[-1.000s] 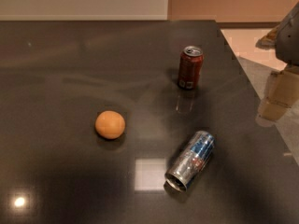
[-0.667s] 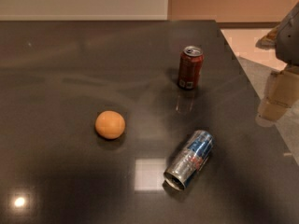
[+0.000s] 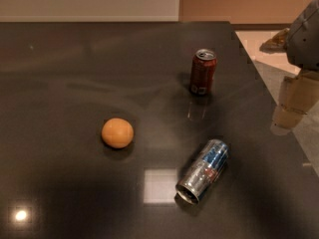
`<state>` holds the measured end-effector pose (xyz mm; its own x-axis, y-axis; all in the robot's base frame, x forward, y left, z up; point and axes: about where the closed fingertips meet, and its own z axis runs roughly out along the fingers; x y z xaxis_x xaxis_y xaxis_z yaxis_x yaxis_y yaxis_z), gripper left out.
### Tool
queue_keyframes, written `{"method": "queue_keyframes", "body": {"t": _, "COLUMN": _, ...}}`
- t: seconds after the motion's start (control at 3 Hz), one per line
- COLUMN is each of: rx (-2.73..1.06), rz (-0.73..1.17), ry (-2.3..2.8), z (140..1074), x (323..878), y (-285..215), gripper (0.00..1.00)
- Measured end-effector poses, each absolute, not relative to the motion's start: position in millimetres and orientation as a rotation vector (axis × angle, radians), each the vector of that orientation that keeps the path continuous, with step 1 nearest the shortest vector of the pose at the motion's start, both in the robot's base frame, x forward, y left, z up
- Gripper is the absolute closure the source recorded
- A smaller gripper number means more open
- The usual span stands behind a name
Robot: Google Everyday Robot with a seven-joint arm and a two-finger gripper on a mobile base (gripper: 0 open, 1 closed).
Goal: Place redbull can upright
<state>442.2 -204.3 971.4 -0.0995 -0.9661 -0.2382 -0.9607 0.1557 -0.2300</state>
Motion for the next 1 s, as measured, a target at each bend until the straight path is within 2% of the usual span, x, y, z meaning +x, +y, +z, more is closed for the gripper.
{"method": "queue_keyframes", "body": {"t": 0.33, "rx": -1.917, "rz": 0.013, "ry": 2.040, "z": 967.2, "x": 442.4, "y": -196.3, "gripper": 0.00}}
{"method": "queue_keyframes", "body": {"t": 0.67, "rx": -2.245, "rz": 0.065, "ry": 1.704, "z": 931.3, "x": 415.2, "y": -142.9, "gripper": 0.00}}
{"method": "queue_keyframes", "body": {"t": 1.0, "rx": -2.412, "rz": 0.096, "ry": 1.555, "z": 905.4, "x": 397.3, "y": -121.1, "gripper": 0.00}}
